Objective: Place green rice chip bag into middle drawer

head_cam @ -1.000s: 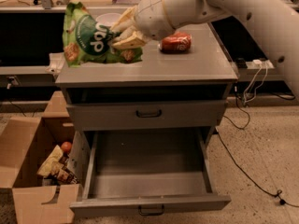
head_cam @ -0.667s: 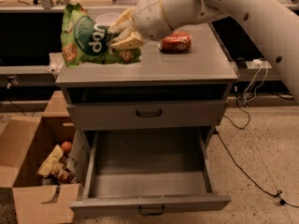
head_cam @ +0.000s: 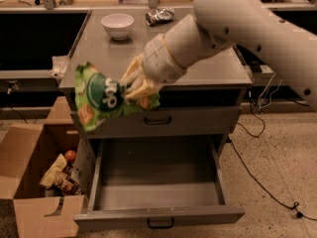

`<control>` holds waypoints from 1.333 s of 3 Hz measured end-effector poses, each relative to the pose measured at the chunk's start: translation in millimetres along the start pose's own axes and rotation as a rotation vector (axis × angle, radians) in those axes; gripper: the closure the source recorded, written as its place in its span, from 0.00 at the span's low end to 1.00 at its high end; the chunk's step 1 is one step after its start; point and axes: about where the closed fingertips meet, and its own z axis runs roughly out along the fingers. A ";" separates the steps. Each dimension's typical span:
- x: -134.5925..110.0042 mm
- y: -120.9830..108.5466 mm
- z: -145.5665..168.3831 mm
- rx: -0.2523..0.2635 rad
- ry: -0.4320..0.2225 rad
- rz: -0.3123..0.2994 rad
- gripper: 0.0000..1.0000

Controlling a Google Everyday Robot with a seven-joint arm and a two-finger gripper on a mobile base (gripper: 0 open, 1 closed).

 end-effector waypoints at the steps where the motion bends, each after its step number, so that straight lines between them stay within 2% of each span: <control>1: 29.1 65.6 17.3 -0.084 0.093 0.061 1.00; 2: 46.7 105.0 35.3 -0.156 0.112 0.097 1.00; 3: 46.6 104.0 38.4 -0.152 0.103 0.102 1.00; 4: 76.8 131.7 76.3 -0.155 0.055 0.209 1.00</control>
Offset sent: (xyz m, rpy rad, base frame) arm -0.0365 -0.0169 -0.0495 -0.1029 0.0651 -0.0170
